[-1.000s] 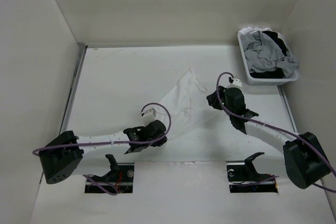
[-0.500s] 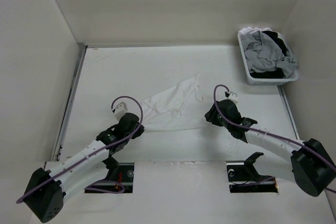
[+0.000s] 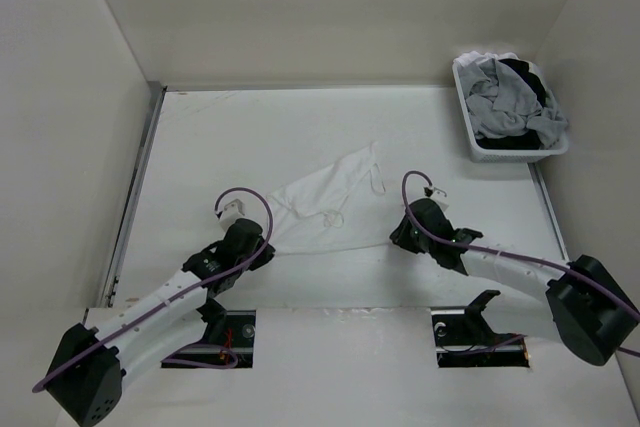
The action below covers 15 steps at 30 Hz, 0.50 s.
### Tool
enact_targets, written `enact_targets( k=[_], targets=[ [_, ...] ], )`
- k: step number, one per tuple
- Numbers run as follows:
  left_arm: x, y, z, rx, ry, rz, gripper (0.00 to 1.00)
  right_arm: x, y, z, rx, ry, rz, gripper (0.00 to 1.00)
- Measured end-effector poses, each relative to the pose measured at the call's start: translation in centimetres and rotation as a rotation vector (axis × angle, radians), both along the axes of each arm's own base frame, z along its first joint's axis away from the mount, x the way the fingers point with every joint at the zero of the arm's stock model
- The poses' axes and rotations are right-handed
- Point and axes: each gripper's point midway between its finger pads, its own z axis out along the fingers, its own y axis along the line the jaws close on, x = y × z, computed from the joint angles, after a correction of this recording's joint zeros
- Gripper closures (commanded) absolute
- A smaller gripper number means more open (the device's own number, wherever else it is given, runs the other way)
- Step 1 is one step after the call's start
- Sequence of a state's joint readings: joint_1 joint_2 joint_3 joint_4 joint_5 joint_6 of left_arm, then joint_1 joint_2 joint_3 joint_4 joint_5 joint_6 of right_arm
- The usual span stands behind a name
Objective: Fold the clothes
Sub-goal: Flatten the tank top out
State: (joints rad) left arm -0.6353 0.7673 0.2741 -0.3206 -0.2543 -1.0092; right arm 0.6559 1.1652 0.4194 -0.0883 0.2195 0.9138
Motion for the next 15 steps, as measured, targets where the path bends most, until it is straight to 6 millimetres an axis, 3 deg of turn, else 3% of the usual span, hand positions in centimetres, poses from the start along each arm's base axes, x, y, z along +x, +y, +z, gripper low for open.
enact_targets(
  k=[10, 15],
  targets=[
    [0.05, -0.09, 0.19, -0.005, -0.007, -0.005, 0.93, -0.14, 0.35, -0.76, 0.009, 0.018, 0.008, 0.84],
    [0.04, -0.09, 0.18, -0.004, -0.008, -0.007, 0.94, 0.13, 0.70, -0.65, 0.021, 0.008, 0.015, 0.98]
  ],
)
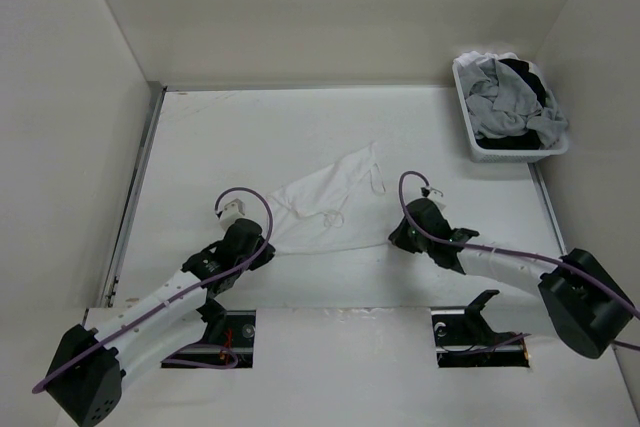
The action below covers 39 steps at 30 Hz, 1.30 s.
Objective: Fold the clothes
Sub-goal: Flatten the tank top out
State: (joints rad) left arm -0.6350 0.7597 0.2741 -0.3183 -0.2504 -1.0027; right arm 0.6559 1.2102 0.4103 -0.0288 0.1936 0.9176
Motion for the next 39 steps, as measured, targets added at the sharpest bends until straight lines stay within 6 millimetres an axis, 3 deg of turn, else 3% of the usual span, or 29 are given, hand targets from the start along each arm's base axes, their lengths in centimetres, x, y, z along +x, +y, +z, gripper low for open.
enact_targets(
  k=[4, 7, 9, 11, 14, 17, 21, 24, 27, 31, 34, 39],
  targets=[
    [0.0, 0.0, 0.2, 0.005, -0.008, -0.010, 0.95, 0.3, 0.1, 1.1, 0.005, -0.044, -0.001, 1.00],
    [0.7, -0.2, 2.6, 0.000, -0.057, -0.025, 0.95, -0.3, 0.7, 4.2, 0.031, -0.132, 0.031, 1.00],
    [1.8, -0.7, 6.1, -0.022, -0.131, -0.031, 0.95, -0.6, 1.1, 7.8, 0.058, -0.210, 0.055, 1.00],
    [3.0, -1.1, 11.1, -0.058, -0.240, -0.030, 0.95, -0.8, 1.3, 12.5, 0.090, -0.304, 0.065, 1.00],
    [4.3, -1.2, 20.2, -0.133, -0.434, -0.017, 0.95, -1.2, 1.1, 21.1, 0.141, -0.463, 0.066, 1.00],
    [4.4, -0.8, 27.4, -0.197, -0.580, 0.002, 0.95, -2.3, -0.1, 29.7, 0.188, -0.613, 0.054, 1.00],
    [3.7, -0.2, 33.9, -0.264, -0.707, 0.016, 0.95, -4.2, -2.0, 38.1, 0.236, -0.747, 0.042, 1.00],
    [2.9, 0.1, 37.2, -0.303, -0.767, 0.015, 0.94, -5.5, -2.8, 41.8, 0.271, -0.800, 0.055, 1.00],
    [2.6, 0.6, 39.1, -0.318, -0.804, 0.027, 0.94, -5.7, -2.8, 42.6, 0.250, -0.817, 0.066, 1.00],
    [3.6, 0.4, 39.0, -0.295, -0.798, 0.048, 0.94, -3.5, -2.4, 40.4, 0.129, -0.802, 0.046, 1.00],
    [5.7, -0.5, 37.3, -0.253, -0.760, 0.062, 0.94, -0.7, -2.4, 37.6, 0.042, -0.760, 0.022, 1.00],
    [12.4, 0.1, 32.5, -0.130, -0.659, 0.166, 0.94, 7.1, -2.8, 33.5, -0.031, -0.657, -0.026, 1.00]
  ],
)
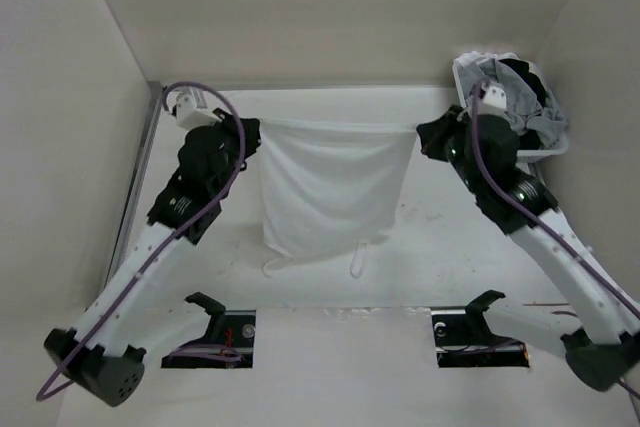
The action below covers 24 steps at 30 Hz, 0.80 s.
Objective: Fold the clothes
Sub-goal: Flatten the tank top out
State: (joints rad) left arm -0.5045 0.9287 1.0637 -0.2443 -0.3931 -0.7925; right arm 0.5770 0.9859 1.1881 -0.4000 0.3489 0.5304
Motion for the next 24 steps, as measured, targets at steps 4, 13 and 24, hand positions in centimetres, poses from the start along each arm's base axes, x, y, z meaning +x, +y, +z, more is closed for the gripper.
enact_targets(
  k=[4, 13, 24],
  targets=[
    [6.5, 0.8, -3.7, 0.036, 0.115, 0.067, 0.94, 7.3, 0.7, -2.4, -0.012, 0.096, -0.001, 1.00],
    [12.8, 1.0, 4.2, -0.032, -0.030, 0.063, 0.94, 11.9, 0.8, 7.7, 0.058, -0.082, 0.051, 1.00],
    [7.6, 0.4, -3.6, -0.029, 0.029, 0.029, 0.94, 5.4, -0.5, -2.8, 0.068, 0.027, 0.070, 1.00]
  ],
)
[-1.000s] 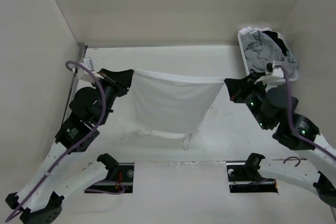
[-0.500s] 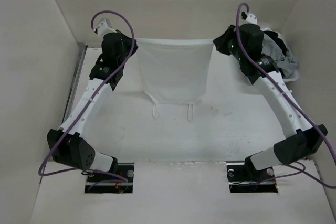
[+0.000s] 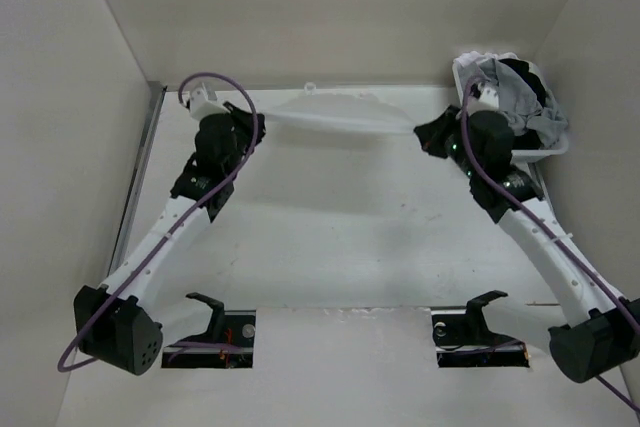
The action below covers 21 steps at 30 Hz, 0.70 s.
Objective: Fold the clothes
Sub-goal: Flatten the tank top out, then fold the tank top
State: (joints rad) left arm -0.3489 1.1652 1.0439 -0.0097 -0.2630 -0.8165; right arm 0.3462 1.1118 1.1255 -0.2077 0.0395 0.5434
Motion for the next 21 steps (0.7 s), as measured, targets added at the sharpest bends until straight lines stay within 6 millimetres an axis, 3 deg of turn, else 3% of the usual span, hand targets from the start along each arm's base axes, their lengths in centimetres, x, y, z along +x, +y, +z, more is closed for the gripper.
enact_targets(
  k=[5, 7, 9, 12, 16, 19, 21],
  targets=[
    [-5.4, 0.9, -13.5, 0.067, 0.245, -0.017, 0.94, -5.6, 0.1, -15.0, -0.041, 0.270, 0.028, 1.00],
    [-8.5, 1.6, -17.2, 0.083, 0.314, -0.026, 0.94, -8.6, 0.3, -19.3, -0.047, 0.350, 0.050, 1.00],
    [-11.2, 2.0, -19.0, 0.086, 0.346, -0.044, 0.94, -11.5, 0.8, -22.2, -0.044, 0.400, 0.085, 1.00],
    [-14.4, 1.5, -19.0, 0.066, 0.328, -0.092, 0.94, -15.6, 2.4, -23.8, -0.021, 0.431, 0.162, 1.00],
    [-17.6, 0.9, -19.2, 0.007, 0.312, -0.139, 0.94, -19.4, 4.5, -22.6, 0.040, 0.424, 0.249, 1.00],
    [-19.0, 1.3, -20.8, -0.003, 0.358, -0.128, 0.94, -20.7, 5.3, -21.9, 0.040, 0.433, 0.271, 1.00],
    [-19.1, 1.9, -21.7, 0.019, 0.394, -0.095, 0.94, -20.1, 5.3, -21.9, 0.013, 0.444, 0.246, 1.00]
  ],
)
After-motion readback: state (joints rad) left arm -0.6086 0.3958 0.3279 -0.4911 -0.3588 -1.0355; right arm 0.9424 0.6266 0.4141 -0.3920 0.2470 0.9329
